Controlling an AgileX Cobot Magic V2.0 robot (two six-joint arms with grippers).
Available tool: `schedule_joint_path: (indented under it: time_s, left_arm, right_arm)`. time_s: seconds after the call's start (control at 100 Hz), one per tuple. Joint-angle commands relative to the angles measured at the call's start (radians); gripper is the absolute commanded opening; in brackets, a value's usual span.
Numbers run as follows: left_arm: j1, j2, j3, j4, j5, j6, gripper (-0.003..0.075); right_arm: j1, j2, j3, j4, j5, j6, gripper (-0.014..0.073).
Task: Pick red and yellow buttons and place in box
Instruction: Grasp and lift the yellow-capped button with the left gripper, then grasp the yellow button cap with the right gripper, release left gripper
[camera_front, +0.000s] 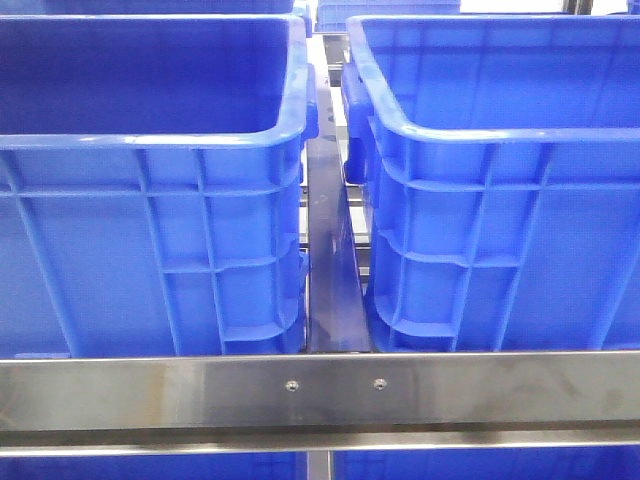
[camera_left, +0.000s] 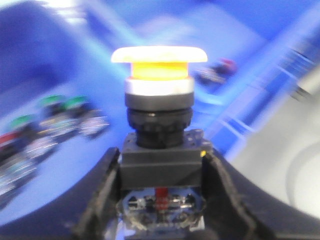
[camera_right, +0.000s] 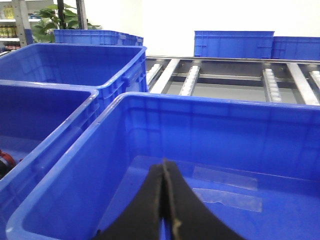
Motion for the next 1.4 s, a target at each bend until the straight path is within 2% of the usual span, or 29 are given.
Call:
schedule_joint_path:
  time_s: [0.0, 0.06, 0.13, 0.32, 0.39, 0.49, 0.59, 0.75, 0.89, 1.09, 1.39]
  left_arm:
    - [-0.066, 0.003, -0.026, -0.034, -0.076, 0.025, -0.0019]
    - [-0.097, 0.013, -0.026, -0.034, -0.082, 0.030, -0.0019]
    - [-0.121, 0.016, -0.026, -0.034, -0.089, 0.034, -0.0019]
    - [-0.133, 0.021, -0.026, -0.034, -0.091, 0.034, -0.0019]
    - [-0.133, 0.021, -0.026, -0.034, -0.091, 0.034, -0.0019]
    - [-0.133, 0.021, -0.026, -0.034, -0.091, 0.034, -0.0019]
    - [-0.133, 0.021, -0.026, -0.034, -0.091, 0.034, -0.0019]
    - [-0.133, 0.021, -0.026, -0.034, -0.085, 0.034, -0.0019]
    - [-0.133, 0.021, -0.026, -0.036, -0.083, 0.034, -0.0019]
    - [-0.133, 0.021, -0.026, -0.036, -0.083, 0.034, -0.0019]
    - [-0.133, 0.021, -0.026, -0.036, -0.081, 0.034, -0.0019]
  right_arm:
    - [0.000, 0.006, -0.024, 0.009, 0.001, -0.008, -0.0057]
    - [0.000, 0.006, -0.024, 0.009, 0.027, -0.008, -0.0015]
    - [0.000, 0.006, -0.024, 0.010, 0.061, -0.008, 0.0087]
    - [0.000, 0.006, -0.024, 0.104, 0.147, -0.008, 0.0528]
    - [0.000, 0.008, -0.024, 0.174, 0.183, -0.008, 0.0619]
    - [0.000, 0.030, -0.029, 0.309, 0.292, 0.000, 0.0622]
    - [0.000, 0.099, -0.059, 0.425, 0.473, 0.019, 0.0622]
    - [0.000, 0.273, -0.136, 0.449, 0.728, 0.118, 0.0622]
    - [0.000, 0.417, -0.203, 0.452, 0.873, 0.141, 0.0622]
    - [0.098, 0.542, -0.302, 0.456, 0.891, 0.146, 0.0622]
    - [0.362, 0.687, -0.410, 0.463, 0.725, 0.144, 0.0622]
